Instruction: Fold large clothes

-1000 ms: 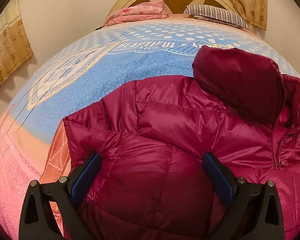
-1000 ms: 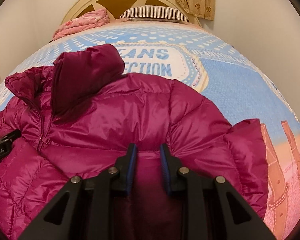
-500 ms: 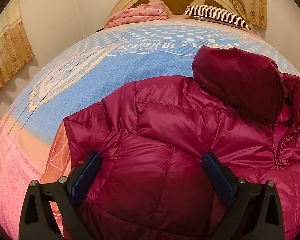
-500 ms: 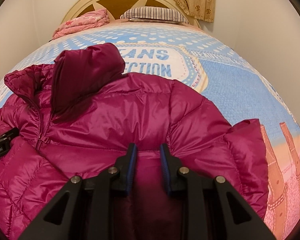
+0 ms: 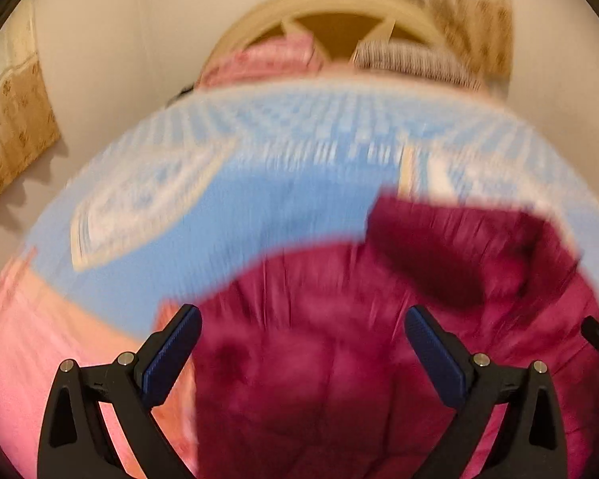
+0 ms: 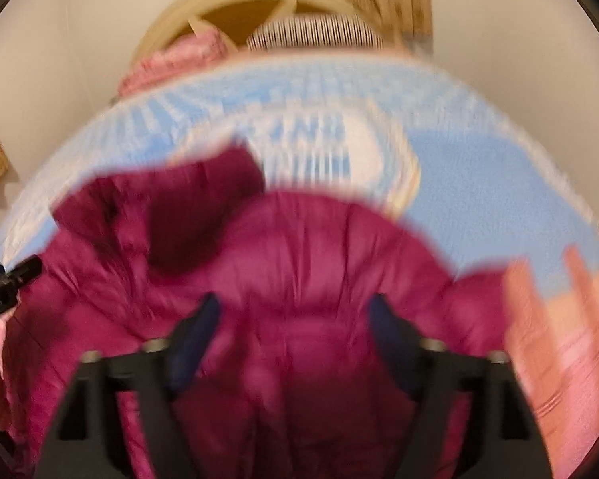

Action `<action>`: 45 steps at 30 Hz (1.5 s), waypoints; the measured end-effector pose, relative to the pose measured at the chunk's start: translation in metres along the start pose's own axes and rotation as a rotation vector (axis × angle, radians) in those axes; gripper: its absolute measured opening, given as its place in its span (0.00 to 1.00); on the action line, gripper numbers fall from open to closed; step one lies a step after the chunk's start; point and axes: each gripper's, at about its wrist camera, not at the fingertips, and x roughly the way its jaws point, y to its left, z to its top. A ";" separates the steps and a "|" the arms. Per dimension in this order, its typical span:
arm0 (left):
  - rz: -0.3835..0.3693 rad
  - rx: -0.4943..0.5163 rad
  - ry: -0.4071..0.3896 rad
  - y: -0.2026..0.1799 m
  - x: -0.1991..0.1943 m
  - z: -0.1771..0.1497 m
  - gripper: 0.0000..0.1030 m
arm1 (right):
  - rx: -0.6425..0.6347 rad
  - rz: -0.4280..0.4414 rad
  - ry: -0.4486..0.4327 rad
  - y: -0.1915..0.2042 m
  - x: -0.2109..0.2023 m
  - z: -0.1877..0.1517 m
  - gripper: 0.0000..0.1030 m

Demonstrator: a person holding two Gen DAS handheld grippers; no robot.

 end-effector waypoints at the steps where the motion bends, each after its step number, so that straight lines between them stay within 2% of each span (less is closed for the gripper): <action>1: -0.004 -0.005 -0.016 0.000 -0.003 0.010 0.99 | -0.024 -0.022 -0.033 0.002 -0.008 0.013 0.84; 3: -0.034 -0.007 -0.025 -0.001 0.001 0.033 0.99 | -0.017 -0.011 -0.063 0.003 -0.012 0.036 0.86; 8: -0.029 0.071 0.038 -0.023 0.051 0.064 0.99 | -0.035 -0.002 -0.013 0.014 0.016 0.087 0.87; 10: -0.010 0.095 0.067 -0.030 0.070 0.066 0.99 | -0.092 0.002 0.058 0.023 0.040 0.097 0.87; 13: 0.001 0.115 0.103 -0.037 0.093 0.063 0.99 | -0.162 -0.032 0.107 0.033 0.059 0.093 0.87; 16: -0.004 0.129 0.123 -0.040 0.106 0.057 0.99 | -0.171 -0.030 0.139 0.028 0.077 0.090 0.86; 17: -0.007 0.137 0.125 -0.041 0.108 0.055 0.94 | -0.169 -0.024 0.151 0.026 0.080 0.090 0.81; 18: -0.024 0.146 0.130 -0.041 0.109 0.053 0.85 | -0.165 -0.009 0.170 0.023 0.085 0.088 0.66; 19: -0.042 0.155 0.140 -0.043 0.110 0.050 0.51 | -0.165 0.008 0.189 0.022 0.088 0.087 0.55; 20: -0.069 0.167 0.162 -0.045 0.112 0.048 0.14 | -0.169 0.031 0.216 0.021 0.092 0.085 0.27; 21: -0.106 0.168 0.190 -0.046 0.113 0.046 0.10 | -0.181 0.049 0.237 0.021 0.093 0.082 0.10; 24: -0.099 0.182 0.120 -0.044 0.093 0.046 0.10 | -0.255 0.024 0.186 0.023 0.078 0.075 0.11; 27: -0.108 0.197 0.067 -0.042 0.070 0.041 0.09 | -0.269 0.027 0.140 0.021 0.059 0.069 0.10; 30: -0.094 0.239 0.030 -0.041 0.056 0.023 0.08 | -0.292 0.016 0.114 0.018 0.047 0.058 0.08; 36: -0.079 0.259 0.094 -0.038 0.074 -0.023 0.07 | -0.286 -0.004 0.137 0.009 0.056 0.026 0.07; 38: -0.066 0.280 0.076 -0.042 0.075 -0.033 0.07 | -0.296 -0.012 0.155 0.010 0.065 0.012 0.07; 44: -0.088 0.260 0.071 -0.036 0.064 -0.026 0.13 | -0.326 -0.046 0.146 0.010 0.062 0.009 0.08; 45: -0.086 0.263 0.072 -0.035 0.061 -0.025 0.15 | -0.326 -0.046 0.140 0.008 0.060 0.009 0.12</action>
